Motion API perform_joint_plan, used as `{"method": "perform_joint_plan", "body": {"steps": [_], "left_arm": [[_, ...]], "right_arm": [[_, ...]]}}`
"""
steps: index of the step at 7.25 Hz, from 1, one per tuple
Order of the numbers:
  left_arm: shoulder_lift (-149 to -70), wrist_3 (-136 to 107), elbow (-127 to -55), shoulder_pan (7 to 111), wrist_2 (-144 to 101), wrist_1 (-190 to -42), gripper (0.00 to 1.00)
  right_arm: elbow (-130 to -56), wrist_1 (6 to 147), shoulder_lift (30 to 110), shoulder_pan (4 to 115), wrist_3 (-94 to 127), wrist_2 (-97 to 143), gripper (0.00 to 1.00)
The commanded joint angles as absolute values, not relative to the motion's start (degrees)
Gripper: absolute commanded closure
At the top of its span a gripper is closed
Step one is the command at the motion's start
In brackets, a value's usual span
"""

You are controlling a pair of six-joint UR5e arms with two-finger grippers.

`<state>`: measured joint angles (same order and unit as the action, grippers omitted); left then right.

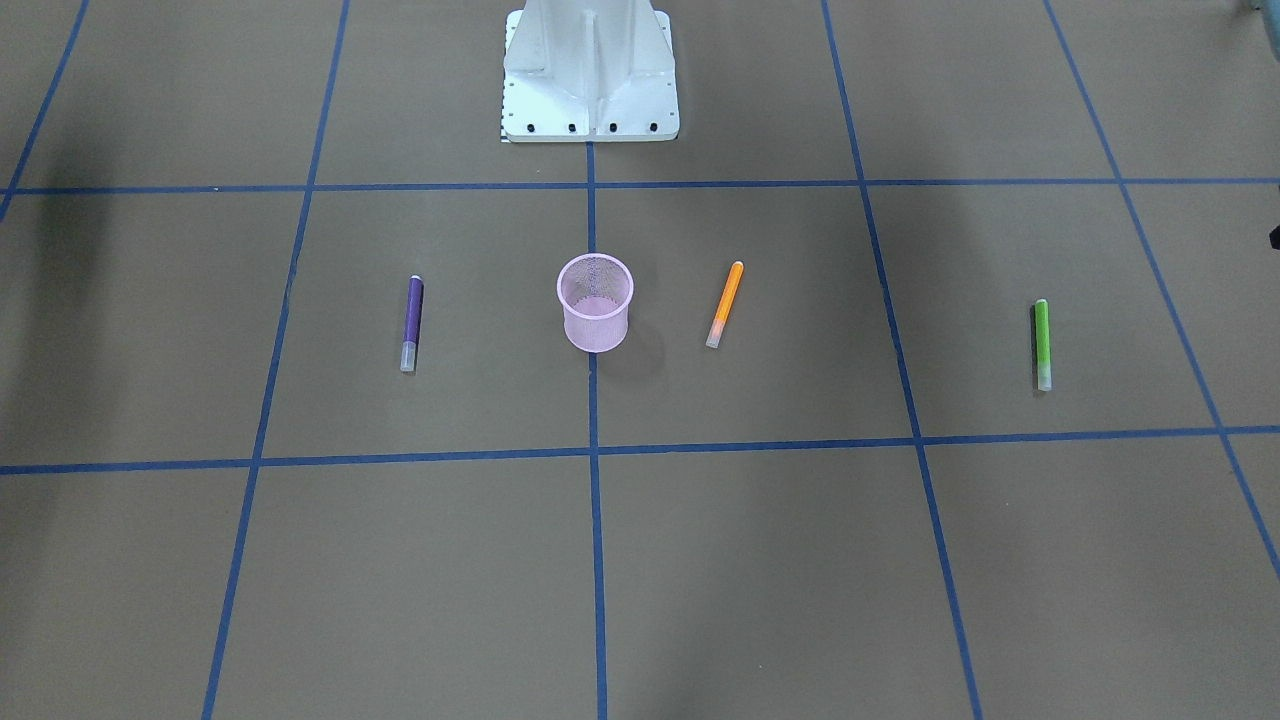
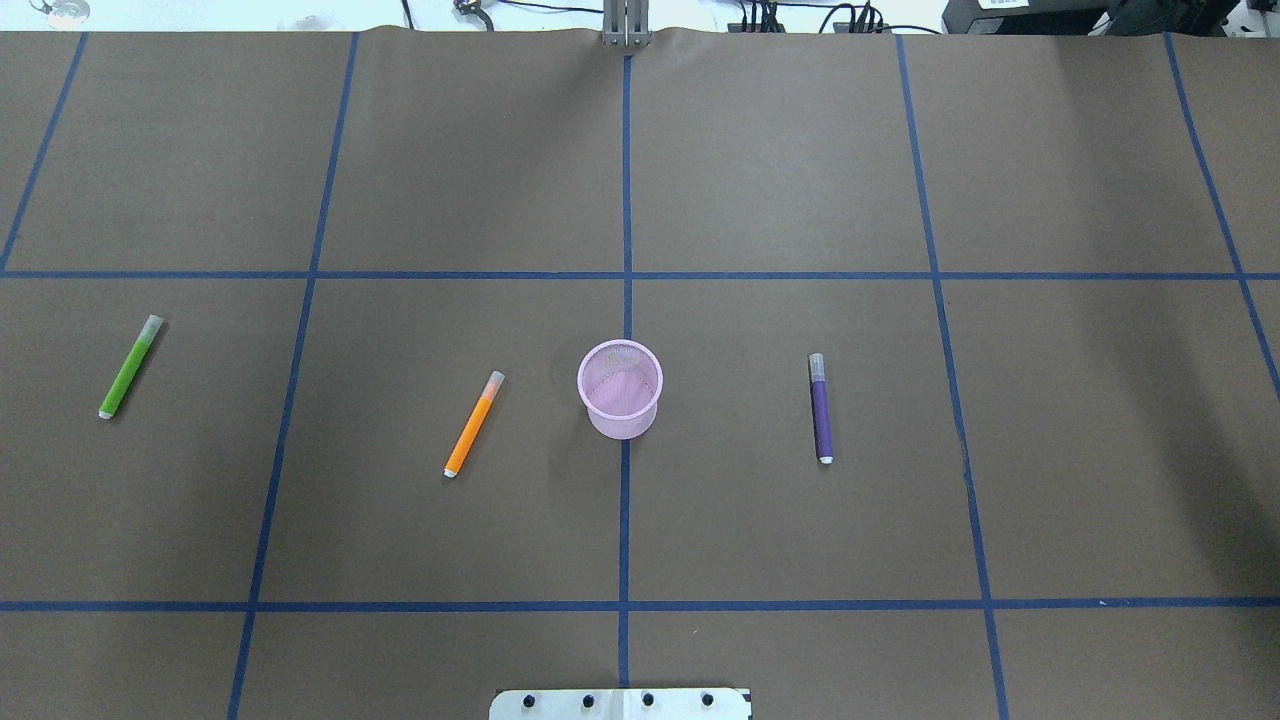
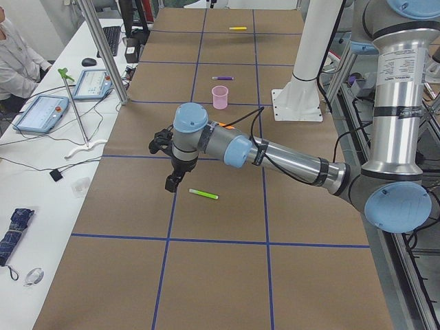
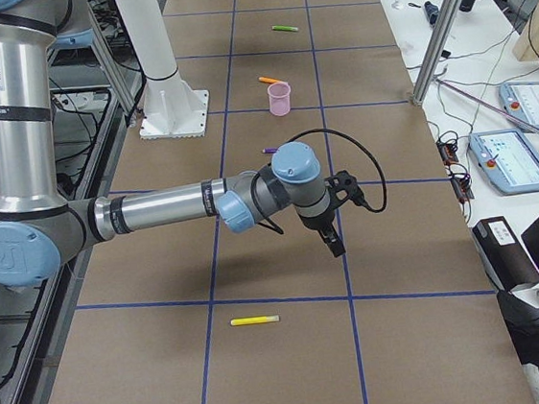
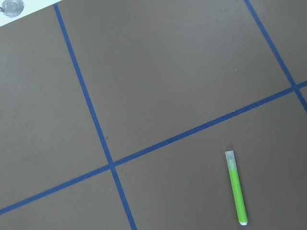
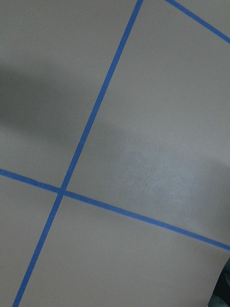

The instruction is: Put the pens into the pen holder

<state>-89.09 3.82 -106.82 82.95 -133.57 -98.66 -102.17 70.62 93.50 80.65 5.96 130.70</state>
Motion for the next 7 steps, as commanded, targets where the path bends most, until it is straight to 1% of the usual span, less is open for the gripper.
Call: {"method": "perform_joint_plan", "body": {"steps": [1, 2, 3, 4, 5, 6, 7], "left_arm": [[-89.0, -4.4, -102.8, 77.3, -133.5, -102.7, 0.00], [-89.0, -9.8, -98.7, 74.1, -133.3, -110.6, 0.00], [-89.4, -14.0, -92.1, 70.1, -133.2, -121.7, 0.00], [-89.5, -21.1, -87.7, 66.0, -132.8, -130.3, 0.00], [-89.4, -26.7, -87.3, 62.9, -129.7, -133.6, 0.00], [-89.5, -30.8, -87.4, 58.3, -124.9, -133.9, 0.00], [-90.3, -32.2, -87.0, 56.3, -122.4, -133.9, 0.01]], "right_arm": [[-102.2, 70.6, 92.2, 76.2, 11.5, 129.9, 0.00], [-102.2, 70.6, 92.3, 76.2, 11.5, 130.0, 0.00], [-102.2, 70.6, 92.2, 76.1, 11.5, 130.0, 0.00], [-102.2, 70.6, 92.2, 76.1, 11.5, 130.0, 0.00], [-102.2, 70.6, 92.3, 76.1, 11.5, 130.0, 0.00], [-102.1, 70.6, 92.2, 76.1, 11.5, 130.0, 0.00], [-102.1, 70.6, 92.3, 76.1, 11.6, 130.0, 0.00]]}}
